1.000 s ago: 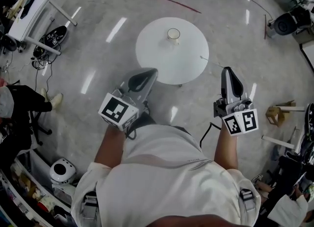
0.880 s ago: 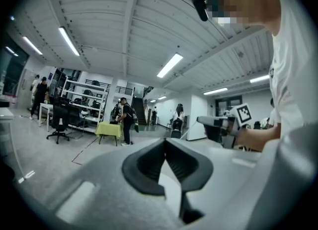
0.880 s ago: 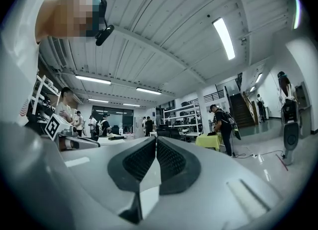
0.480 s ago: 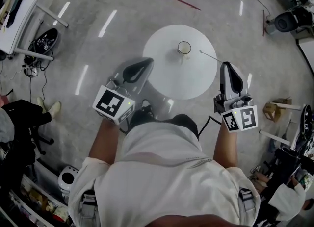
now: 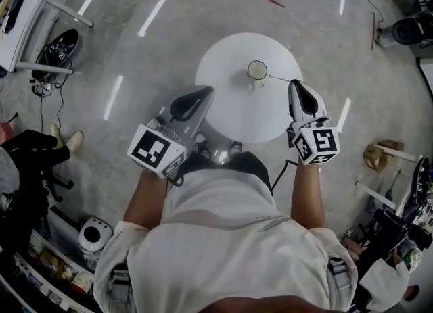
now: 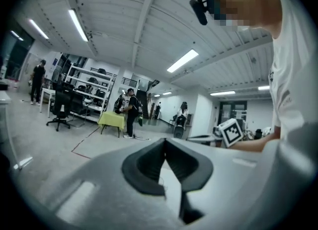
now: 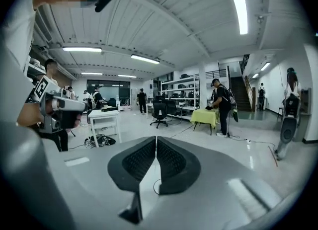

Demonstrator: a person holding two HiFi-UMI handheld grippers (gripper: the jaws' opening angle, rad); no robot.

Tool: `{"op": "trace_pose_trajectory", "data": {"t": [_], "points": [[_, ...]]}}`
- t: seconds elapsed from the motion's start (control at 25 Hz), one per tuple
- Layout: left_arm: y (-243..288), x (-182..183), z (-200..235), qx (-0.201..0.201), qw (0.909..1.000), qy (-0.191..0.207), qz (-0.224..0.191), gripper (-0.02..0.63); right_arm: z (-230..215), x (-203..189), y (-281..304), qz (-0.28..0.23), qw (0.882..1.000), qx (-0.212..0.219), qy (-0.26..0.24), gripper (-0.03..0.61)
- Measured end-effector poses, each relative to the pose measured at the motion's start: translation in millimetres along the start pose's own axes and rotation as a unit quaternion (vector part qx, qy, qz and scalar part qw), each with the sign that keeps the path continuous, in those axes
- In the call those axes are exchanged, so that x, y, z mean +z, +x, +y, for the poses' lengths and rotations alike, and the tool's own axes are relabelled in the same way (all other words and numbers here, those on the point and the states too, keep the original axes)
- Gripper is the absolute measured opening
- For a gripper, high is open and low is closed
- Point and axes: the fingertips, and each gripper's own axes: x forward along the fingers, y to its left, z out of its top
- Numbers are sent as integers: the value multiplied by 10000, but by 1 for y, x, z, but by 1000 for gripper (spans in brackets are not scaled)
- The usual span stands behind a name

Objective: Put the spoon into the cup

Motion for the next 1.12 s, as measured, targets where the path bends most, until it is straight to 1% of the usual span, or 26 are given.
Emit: {"op": "trace_pose_trajectory", "data": {"t": [0.16, 0.36, 0.52, 0.64, 0.72, 0.84, 0.92, 1.0, 1.12], "points": [[22, -24, -4, 271, 9992, -135, 243, 0, -29, -40, 33, 271, 9993, 186, 187, 12], [33, -41, -6, 673, 9968, -232, 357, 0, -50, -93, 84, 701, 9965, 384, 244, 12], [32, -49, -3, 963, 9941, -271, 422, 0, -60, -142, 120, 1173, 9916, 422, 338, 14], [25, -52, 3, 1222, 9910, -297, 452, 0, -58, -169, 137, 1448, 9871, 506, 455, 14], [16, -54, 5, 1340, 9893, -323, 483, 0, -53, -180, 143, 1564, 9850, 550, 482, 14], [4, -56, 9, 1469, 9871, -371, 507, 0, -44, -185, 147, 1657, 9827, 609, 559, 19], [-1, -55, 11, 1510, 9865, -391, 489, 0, -38, -186, 147, 1695, 9811, 660, 659, 49], [-3, -51, 8, 1476, 9874, -369, 444, 0, -36, -183, 144, 1691, 9804, 678, 755, 99], [-7, -46, 6, 1375, 9893, -306, 386, 0, -32, -172, 139, 1563, 9822, 654, 810, 118]]}}
